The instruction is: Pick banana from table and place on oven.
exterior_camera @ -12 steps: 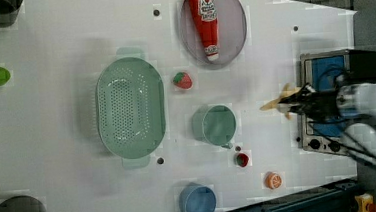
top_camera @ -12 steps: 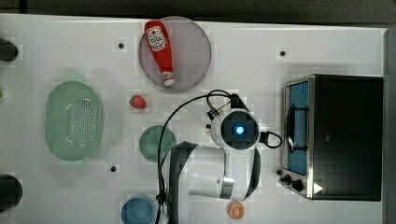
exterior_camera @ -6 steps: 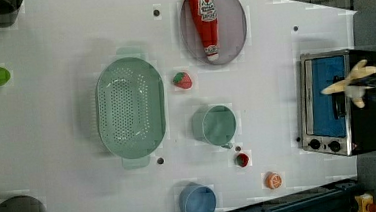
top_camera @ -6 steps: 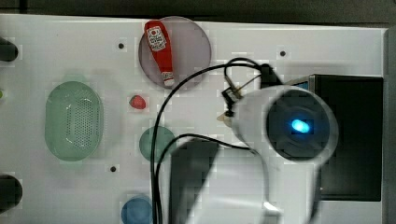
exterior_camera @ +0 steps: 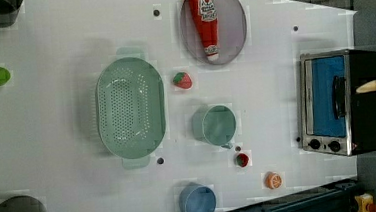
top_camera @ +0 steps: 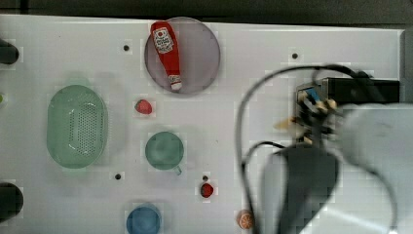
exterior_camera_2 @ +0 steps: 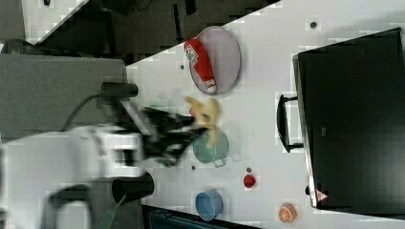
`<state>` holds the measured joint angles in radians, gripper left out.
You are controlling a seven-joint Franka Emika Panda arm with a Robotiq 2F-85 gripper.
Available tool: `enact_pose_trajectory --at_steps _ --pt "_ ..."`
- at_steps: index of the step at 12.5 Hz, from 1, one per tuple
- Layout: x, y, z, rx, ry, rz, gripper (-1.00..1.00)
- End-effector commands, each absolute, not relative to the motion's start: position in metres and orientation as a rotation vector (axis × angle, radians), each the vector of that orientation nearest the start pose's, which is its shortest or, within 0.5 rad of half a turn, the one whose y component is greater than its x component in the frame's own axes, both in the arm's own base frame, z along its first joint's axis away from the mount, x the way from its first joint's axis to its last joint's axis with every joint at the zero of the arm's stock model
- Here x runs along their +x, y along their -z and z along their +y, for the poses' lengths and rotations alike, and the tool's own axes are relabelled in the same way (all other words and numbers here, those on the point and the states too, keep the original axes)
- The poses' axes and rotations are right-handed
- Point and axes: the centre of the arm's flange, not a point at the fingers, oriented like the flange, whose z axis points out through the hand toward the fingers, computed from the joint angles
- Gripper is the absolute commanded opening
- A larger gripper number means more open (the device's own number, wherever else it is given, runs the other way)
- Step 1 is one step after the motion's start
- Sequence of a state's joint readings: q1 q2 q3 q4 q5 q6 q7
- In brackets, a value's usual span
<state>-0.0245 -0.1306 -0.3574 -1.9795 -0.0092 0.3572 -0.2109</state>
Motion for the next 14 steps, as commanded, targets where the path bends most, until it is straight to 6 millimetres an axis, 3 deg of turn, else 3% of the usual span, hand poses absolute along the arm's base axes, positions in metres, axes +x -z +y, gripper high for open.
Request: enact_pose_trajectory --at_steps 1,4,7,12,13,14 --pt "0.470 -0.481 -0.286 -2.775 0.031 1.476 -0.49" --pt "0.469 -0.451 -0.333 -2.915 0.117 1.407 -0.49" --pt "0.466 -0.423 -0.359 -2.948 0.059 1.443 -0.49" --pt "0.472 -0.413 -0.362 -2.968 0.033 1.440 -0.49" --pt "0.473 -0.415 -0.363 -2.969 0.043 1.440 -0.43" --pt "0.472 -0.414 -0.362 -2.969 0.040 1.439 -0.23"
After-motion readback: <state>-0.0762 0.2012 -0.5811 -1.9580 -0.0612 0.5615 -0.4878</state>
